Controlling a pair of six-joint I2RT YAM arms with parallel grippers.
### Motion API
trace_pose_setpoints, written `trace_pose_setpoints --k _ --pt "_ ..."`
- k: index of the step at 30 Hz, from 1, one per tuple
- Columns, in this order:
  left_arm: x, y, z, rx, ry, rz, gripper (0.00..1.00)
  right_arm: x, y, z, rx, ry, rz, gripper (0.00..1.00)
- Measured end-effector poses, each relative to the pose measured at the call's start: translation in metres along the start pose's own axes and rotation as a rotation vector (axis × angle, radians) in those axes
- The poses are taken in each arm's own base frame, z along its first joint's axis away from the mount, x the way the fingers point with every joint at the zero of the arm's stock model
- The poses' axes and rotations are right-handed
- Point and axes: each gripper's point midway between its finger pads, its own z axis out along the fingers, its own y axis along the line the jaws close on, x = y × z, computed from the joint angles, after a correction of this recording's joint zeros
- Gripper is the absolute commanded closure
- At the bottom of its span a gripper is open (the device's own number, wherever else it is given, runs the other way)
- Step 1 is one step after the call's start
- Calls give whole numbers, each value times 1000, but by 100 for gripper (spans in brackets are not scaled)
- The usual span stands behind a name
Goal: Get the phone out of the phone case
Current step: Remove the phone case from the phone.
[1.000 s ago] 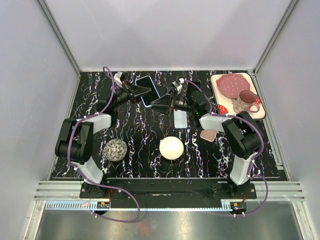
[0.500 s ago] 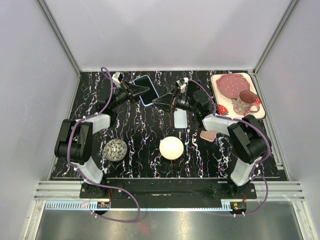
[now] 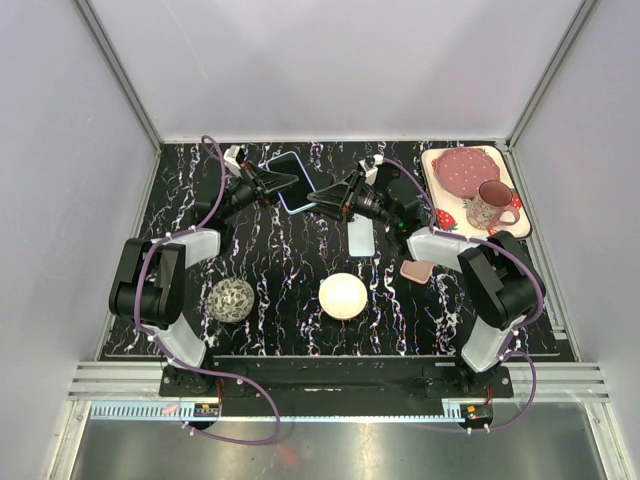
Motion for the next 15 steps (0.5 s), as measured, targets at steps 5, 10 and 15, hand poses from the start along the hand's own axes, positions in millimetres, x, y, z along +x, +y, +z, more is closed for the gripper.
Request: trace_pose_setpoints --k 5,10,15 --pt "0 -2 0 2 1 6 100 -4 3 -1 -1 -19 -3 94" --pt "1 -5 -1 5 -1 10 100 -4 5 -2 -13 -22 10 100" --pt "2 -12 -1 21 0 -2 100 -5 9 -1 -107 -7 107 100"
